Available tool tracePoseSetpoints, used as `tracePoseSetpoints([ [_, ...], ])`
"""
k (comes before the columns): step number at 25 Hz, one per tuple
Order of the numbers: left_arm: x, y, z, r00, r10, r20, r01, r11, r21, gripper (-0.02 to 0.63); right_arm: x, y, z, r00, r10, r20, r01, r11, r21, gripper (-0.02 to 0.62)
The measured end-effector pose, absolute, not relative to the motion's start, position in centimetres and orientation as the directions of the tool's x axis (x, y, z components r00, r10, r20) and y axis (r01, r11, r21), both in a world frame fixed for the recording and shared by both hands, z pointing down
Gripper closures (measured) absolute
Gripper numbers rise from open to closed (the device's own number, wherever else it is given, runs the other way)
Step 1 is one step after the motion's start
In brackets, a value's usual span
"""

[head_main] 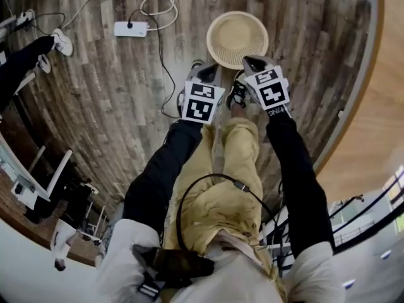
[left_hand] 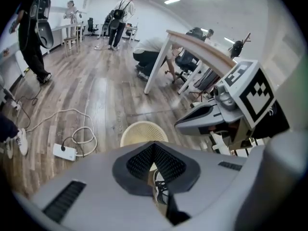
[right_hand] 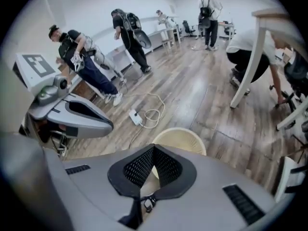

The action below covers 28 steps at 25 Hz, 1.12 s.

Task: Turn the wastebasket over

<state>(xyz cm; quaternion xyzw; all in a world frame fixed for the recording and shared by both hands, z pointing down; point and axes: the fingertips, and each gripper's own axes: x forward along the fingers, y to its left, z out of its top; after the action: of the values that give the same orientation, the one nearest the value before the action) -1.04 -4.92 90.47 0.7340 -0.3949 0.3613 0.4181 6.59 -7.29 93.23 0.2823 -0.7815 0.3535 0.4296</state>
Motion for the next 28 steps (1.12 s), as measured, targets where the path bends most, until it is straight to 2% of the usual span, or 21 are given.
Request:
tracePoseSetpoints([
  [7,1.3,-8.5,71.9,0.502,-0.425,0.753,-0.85,-0.403,0.339,0.609,6.4,-10.0,71.8,-0.529,-0.385,0.756,-0.791,0.547,-0.275,0.575],
  [12,1.4,-10.1,60.3,0.505,-0.547,0.667,-0.846,-0.468,0.256,0.609,7.6,-11.4,59.1,-0.514,-0.545,0.662,-0.824,0.527,-0.207,0.575],
  [17,0.5,-11.0,49.3,0.484,-0.678,0.553,-0.871,-0.436,0.228,0.609,8.9,-11.6,47.6,-0.488,-0.686,0.539,-0.856,0.497,-0.142,0.575],
  [28,0.4,-11.8,33.4,0.511,-0.787,0.344,-0.859,-0.471,0.199,0.609,7.7,-11.1,31.0,-0.479,-0.823,0.305,-0.871,0.488,-0.051,0.575],
])
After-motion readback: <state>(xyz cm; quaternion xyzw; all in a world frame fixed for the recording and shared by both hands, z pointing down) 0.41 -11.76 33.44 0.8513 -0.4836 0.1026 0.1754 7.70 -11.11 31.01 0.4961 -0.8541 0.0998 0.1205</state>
